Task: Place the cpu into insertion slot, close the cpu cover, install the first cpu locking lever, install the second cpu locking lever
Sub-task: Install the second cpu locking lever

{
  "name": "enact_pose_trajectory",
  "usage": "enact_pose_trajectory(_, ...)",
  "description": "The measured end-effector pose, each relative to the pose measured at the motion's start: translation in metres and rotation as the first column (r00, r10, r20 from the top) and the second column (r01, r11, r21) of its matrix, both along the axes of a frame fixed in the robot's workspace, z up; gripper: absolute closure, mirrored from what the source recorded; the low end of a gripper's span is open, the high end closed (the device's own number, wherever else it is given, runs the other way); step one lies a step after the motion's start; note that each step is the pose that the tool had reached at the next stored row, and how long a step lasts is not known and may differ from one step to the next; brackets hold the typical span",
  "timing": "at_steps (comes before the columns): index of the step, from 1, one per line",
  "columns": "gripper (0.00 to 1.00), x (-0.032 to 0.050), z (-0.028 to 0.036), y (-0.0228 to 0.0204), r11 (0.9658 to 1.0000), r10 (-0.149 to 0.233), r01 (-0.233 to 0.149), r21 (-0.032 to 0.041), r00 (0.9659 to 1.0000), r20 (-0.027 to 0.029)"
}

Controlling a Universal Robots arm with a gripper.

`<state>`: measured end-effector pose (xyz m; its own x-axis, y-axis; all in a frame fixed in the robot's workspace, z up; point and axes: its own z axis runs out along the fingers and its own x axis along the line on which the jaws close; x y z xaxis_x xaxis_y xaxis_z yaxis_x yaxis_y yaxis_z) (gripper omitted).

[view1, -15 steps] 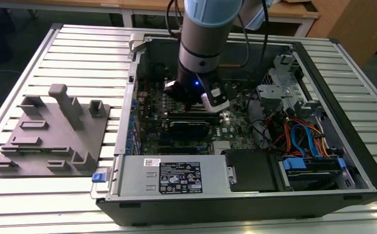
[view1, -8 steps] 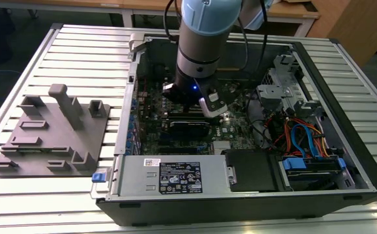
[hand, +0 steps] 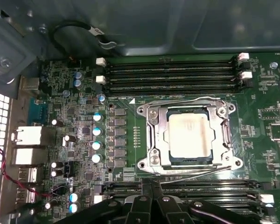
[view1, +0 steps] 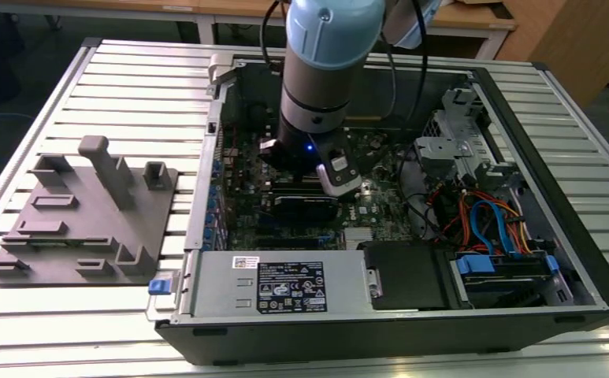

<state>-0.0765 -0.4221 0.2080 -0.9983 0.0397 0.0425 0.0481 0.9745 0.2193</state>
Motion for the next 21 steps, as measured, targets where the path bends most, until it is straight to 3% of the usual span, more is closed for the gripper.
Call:
enact_pose_trajectory(8, 0.9, -0.002, -0.008, 0.0, 0.9998, -0.01, 0.01, 0.0161, 1.0, 0.0)
enact_pose_trajectory(13, 0.9, -0.0031, -0.0124, 0.0015, 0.9997, -0.011, 0.011, 0.0216, 0.9999, -0.0001)
enact_pose_trajectory(21, 0.9, -0.0038, -0.0136, 0.0041, 0.9995, -0.012, 0.012, 0.0296, 0.9999, -0.0003)
